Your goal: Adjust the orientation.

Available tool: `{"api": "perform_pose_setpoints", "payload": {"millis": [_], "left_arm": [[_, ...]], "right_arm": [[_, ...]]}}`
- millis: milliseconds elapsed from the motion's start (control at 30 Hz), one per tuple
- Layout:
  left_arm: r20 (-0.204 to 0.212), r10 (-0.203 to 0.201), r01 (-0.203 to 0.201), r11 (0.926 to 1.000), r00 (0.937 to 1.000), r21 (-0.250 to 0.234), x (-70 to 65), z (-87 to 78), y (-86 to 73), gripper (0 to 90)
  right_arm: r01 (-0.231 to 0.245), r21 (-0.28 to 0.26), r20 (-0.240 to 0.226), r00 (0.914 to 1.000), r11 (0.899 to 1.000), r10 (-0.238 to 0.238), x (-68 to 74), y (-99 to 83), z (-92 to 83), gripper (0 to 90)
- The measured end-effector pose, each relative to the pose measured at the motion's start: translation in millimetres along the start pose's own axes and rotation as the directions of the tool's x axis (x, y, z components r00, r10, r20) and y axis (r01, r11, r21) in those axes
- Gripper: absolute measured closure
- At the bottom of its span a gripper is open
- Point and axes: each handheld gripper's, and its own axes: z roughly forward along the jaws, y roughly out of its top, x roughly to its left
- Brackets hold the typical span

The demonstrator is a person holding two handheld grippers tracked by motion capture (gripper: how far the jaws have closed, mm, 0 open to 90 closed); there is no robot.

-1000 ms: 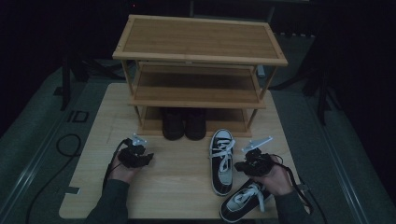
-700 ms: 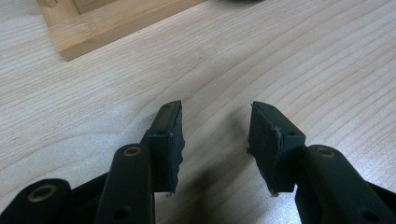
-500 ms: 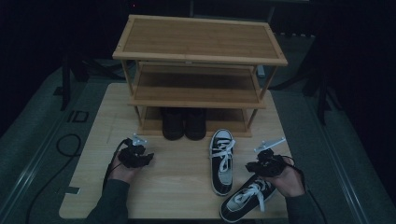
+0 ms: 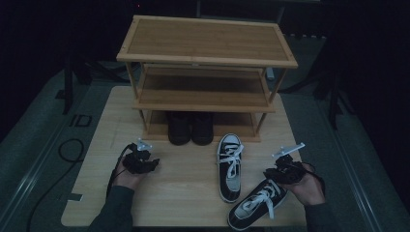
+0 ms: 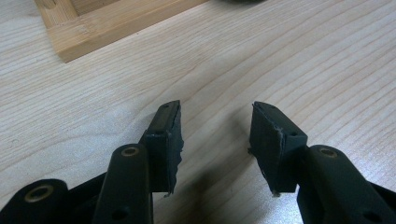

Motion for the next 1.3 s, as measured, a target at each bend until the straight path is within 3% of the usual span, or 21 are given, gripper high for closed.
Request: {"api": "perform_pose_setpoints", "payload": {"millis": [333,500,733,1067,1300], "left_arm": [[0.000,0.001,-0.001,1.0000,1.0000,0.000,-0.1,0.0,0.0,53.6],[0.002,0.001,-0.001,1.0000,1.0000,-0.001,0.0,0.1,-0.1,53.5],[0.000,0.000,0.000,1.0000,1.0000,0.000,-0.2,0.1,0.1,53.4],[0.001,0.001,-0.001,1.0000,1.0000,-0.002,0.2,0.3,0.0,53.3],[0.003,0.001,-0.001,1.0000,1.0000,-0.004,0.4,0.4,0.0,53.3]], "right_arm": [[-0.004,0.039,0.005,1.0000,0.999,0.004,-0.5,-7.6,1.9,75.6],[0.012,0.071,0.005,0.9999,0.997,-0.012,0.4,-7.8,5.7,87.4],[-0.005,0.038,0.025,0.9997,0.999,0.004,-0.2,-4.1,4.5,89.1],[0.017,0.008,0.065,0.9977,1.000,-0.018,-1.6,20.4,14.1,89.2],[0.059,0.018,0.079,0.9951,0.998,-0.060,-7.0,45.0,24.0,89.2]]}}
